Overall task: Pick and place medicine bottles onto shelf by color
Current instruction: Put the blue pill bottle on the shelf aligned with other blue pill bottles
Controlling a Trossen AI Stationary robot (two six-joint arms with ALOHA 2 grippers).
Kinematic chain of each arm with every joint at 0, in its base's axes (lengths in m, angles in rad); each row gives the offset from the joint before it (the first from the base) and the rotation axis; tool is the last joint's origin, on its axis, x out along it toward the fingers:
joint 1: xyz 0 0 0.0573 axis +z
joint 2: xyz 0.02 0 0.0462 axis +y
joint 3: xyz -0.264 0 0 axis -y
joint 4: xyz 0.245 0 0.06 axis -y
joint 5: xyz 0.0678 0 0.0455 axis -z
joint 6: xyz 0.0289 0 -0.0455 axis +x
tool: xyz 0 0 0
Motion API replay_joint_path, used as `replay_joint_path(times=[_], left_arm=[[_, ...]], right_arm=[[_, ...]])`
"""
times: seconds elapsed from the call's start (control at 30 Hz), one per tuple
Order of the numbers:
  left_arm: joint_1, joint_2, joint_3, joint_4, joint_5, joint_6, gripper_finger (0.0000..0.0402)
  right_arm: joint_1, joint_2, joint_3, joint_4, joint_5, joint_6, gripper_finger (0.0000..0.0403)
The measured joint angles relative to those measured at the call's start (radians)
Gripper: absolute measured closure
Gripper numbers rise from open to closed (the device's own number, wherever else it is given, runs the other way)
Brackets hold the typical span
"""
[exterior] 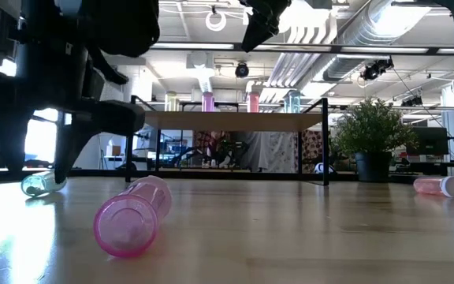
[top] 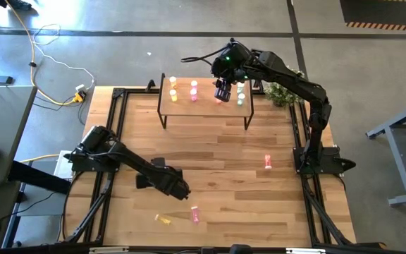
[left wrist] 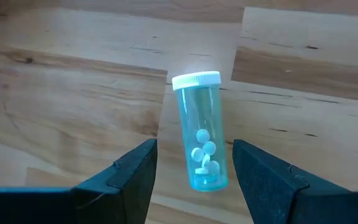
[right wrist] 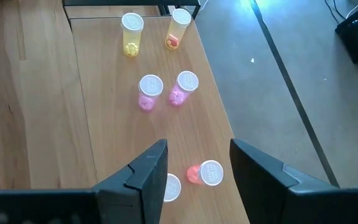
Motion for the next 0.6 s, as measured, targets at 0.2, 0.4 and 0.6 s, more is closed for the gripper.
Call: replay_joint_path(times=[0.2,0.4,0.6], left_arm=[[0.006,0.045,0.001,0.027,0.012,0.025,0.0203],[0.006,0.064,0.004,0.029,0.009,0.055,0.0204],[0.012,0.065,0.003,0.037,0.009,0.085,0.0237]], right_arm=[[0.0,0.0,0.0,0.0,0.0,0.0,0.0237],[0.0,0.0,0.0,0.0,0.0,0.0,0.0237],[0.0,0.0,0.0,0.0,0.0,0.0,0.0237]])
